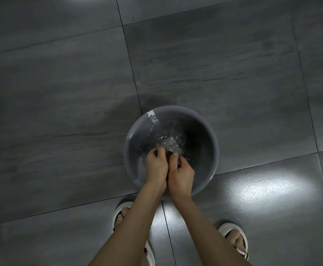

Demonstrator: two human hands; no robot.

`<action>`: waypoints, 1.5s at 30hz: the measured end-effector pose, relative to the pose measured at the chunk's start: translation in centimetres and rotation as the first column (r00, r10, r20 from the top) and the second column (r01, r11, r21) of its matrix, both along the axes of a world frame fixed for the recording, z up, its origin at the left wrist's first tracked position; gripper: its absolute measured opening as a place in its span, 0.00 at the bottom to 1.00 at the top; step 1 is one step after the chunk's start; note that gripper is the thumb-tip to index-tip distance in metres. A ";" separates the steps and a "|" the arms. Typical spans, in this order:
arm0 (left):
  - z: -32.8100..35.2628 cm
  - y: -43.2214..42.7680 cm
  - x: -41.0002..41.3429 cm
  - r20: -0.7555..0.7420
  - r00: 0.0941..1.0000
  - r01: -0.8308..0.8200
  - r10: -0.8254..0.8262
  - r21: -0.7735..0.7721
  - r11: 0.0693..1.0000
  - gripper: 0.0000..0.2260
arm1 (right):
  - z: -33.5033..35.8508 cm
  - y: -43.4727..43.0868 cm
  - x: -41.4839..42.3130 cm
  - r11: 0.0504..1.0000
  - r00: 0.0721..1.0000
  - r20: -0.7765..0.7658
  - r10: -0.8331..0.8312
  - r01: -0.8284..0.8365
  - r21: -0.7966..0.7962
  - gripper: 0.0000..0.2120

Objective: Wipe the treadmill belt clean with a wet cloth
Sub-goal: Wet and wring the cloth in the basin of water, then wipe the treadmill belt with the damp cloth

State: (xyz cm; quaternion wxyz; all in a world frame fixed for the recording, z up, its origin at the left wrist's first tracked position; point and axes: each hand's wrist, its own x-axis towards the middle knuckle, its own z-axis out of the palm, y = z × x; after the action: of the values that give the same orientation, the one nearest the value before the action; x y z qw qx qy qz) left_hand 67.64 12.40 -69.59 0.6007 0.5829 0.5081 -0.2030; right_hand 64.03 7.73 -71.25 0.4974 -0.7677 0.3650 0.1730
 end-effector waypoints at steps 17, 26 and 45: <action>0.0 0.2 0.8 -0.134 0.991 0.025 -0.022 0.021 0.999 0.14 | 0.4 -0.5 0.7 0.965 0.970 0.080 0.229 -0.215 -0.149 0.22; 3.1 2.0 0.3 -0.157 0.937 0.272 -0.311 -0.229 0.935 0.21 | 3.2 -2.6 0.5 0.982 0.970 -0.194 0.148 -0.120 0.148 0.07; 36.7 18.4 -1.5 0.235 0.970 -0.002 -0.067 0.282 0.959 0.07 | 34.0 3.5 6.9 0.818 0.881 -0.149 0.449 -0.338 0.466 0.21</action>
State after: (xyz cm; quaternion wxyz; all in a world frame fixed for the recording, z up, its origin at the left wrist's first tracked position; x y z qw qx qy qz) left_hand 66.16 30.76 -32.91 0.5662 0.6907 0.4450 -0.0662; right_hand 70.96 11.22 -37.29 0.5554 -0.6709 0.2104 0.4440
